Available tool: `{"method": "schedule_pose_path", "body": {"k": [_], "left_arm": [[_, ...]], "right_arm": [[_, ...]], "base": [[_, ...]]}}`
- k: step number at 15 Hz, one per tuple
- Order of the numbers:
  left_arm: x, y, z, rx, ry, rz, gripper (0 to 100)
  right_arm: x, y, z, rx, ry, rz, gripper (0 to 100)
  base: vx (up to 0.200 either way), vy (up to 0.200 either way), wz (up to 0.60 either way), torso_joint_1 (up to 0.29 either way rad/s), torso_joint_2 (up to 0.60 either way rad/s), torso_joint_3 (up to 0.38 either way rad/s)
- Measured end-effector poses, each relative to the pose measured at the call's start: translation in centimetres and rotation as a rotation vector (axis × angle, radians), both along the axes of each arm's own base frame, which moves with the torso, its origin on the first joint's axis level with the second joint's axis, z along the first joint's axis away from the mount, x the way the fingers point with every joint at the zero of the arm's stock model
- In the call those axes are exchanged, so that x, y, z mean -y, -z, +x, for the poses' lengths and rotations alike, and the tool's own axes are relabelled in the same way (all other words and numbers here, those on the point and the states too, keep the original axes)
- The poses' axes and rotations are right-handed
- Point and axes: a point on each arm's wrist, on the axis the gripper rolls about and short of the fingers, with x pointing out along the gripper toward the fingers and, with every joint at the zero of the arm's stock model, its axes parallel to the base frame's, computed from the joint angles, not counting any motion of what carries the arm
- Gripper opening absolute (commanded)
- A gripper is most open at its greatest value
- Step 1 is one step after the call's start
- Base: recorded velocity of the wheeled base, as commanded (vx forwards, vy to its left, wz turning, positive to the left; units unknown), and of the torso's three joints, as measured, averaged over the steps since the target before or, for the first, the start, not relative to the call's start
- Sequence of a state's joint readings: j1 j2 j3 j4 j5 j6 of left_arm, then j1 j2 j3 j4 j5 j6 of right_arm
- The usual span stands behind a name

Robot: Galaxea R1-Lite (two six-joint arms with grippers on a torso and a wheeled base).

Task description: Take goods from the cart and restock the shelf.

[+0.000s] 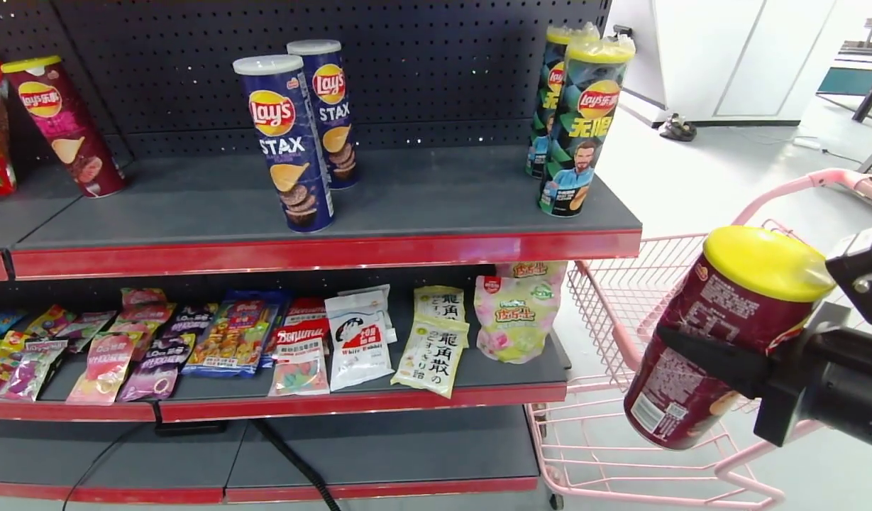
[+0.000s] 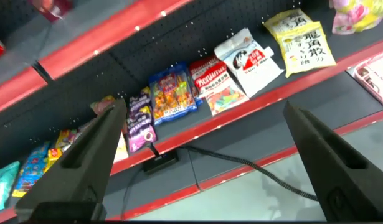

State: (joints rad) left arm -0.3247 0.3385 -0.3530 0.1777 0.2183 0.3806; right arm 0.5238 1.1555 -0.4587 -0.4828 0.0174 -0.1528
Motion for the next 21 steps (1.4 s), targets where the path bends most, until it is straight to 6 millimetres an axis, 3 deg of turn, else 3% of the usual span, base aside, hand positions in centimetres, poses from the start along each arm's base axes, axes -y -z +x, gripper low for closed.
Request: {"method": "schedule_pose_path", "body": {"k": [10,21], "left_arm": [[0.00,-0.13,0.00,0.004,-0.003,-0.001,100],[0.00,-0.31,0.02,0.006,-0.003,-0.002,100]], "right_arm": [[-0.14,0.11,0.22,-0.008,-0.001,-0.003,0],[0.04,-0.10,-0.29,0.007,-0.023,0.011,0]], "base": [[0.000,0.000,0.00,0.184,-0.48,-0.304],[0.000,0.200,0.00,0.037,-0.07,-0.042]]}}
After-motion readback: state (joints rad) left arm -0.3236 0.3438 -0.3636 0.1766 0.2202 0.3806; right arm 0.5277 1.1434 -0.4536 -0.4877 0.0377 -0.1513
